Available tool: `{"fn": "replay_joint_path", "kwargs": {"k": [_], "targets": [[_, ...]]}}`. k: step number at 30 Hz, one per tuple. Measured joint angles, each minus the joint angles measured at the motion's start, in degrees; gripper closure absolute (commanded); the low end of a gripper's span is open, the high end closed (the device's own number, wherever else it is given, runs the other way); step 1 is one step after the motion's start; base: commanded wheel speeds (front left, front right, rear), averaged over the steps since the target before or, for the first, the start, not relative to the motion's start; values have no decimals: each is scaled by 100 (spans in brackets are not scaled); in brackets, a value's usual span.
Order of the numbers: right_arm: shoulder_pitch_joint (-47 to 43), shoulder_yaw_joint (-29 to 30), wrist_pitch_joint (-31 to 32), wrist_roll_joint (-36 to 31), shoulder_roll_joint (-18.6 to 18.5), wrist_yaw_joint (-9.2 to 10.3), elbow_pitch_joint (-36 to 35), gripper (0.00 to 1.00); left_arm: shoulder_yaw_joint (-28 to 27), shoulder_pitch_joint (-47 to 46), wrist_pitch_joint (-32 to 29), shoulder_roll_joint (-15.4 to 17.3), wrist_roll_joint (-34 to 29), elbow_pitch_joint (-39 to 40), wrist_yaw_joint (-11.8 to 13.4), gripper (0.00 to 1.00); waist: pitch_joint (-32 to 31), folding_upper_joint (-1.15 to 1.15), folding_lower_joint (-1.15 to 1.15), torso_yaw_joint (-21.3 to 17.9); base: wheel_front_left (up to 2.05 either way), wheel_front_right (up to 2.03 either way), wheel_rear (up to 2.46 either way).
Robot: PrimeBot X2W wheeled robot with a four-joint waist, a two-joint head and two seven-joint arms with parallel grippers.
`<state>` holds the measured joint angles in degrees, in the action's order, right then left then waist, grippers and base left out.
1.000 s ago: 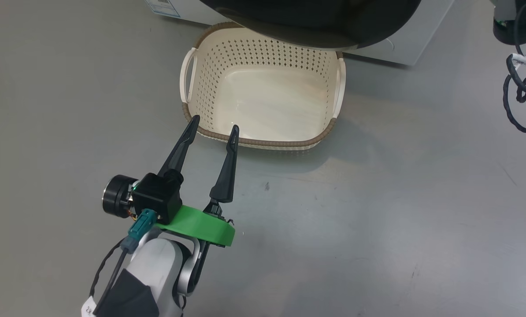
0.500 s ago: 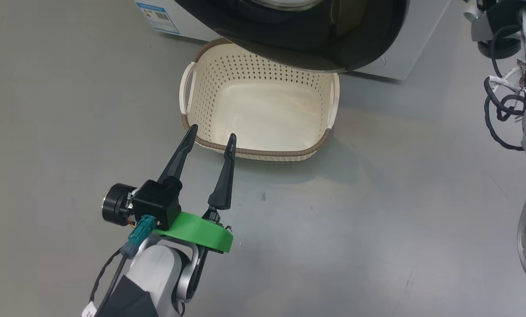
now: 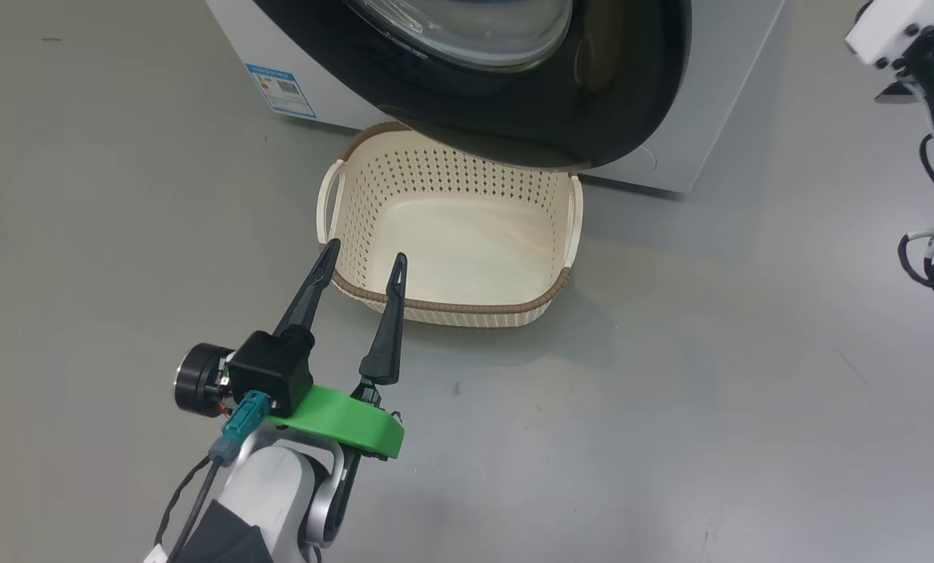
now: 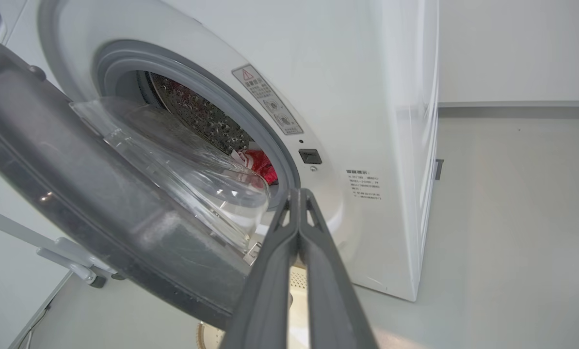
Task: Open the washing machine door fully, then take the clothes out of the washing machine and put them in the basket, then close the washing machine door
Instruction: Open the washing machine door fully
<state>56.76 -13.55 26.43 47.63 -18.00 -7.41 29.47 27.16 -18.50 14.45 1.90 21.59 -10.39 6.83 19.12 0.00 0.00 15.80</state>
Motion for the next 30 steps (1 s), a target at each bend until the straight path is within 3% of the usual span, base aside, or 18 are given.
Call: {"fn": "replay_joint_path", "kwargs": {"k": [4,8,15,21,30], "targets": [[-300,-720,-692,-415,-93,-1,-721,100,-167,80,0,1,-2,-18,0,0,-198,0,0,-45,0,0,0],[-736,-1131,-1340,-756,-301,-1,-1010,100,-363,187,0,3,-78,-48,0,0,-365,0,0,-144,0,0,0],[-1470,-1455,-2321,-1363,-670,-1,-1137,100,-641,279,0,3,-225,-87,0,0,-588,0,0,-413,0,0,0],[-2174,-1304,-3043,-1550,-639,3,-1082,100,-782,427,0,3,-296,-129,0,0,-771,0,0,-638,0,0,0],[-3251,-913,-3978,-1435,-159,605,-1032,100,-886,670,0,4,-347,-176,0,0,-1013,0,0,-918,0,0,0]]}}
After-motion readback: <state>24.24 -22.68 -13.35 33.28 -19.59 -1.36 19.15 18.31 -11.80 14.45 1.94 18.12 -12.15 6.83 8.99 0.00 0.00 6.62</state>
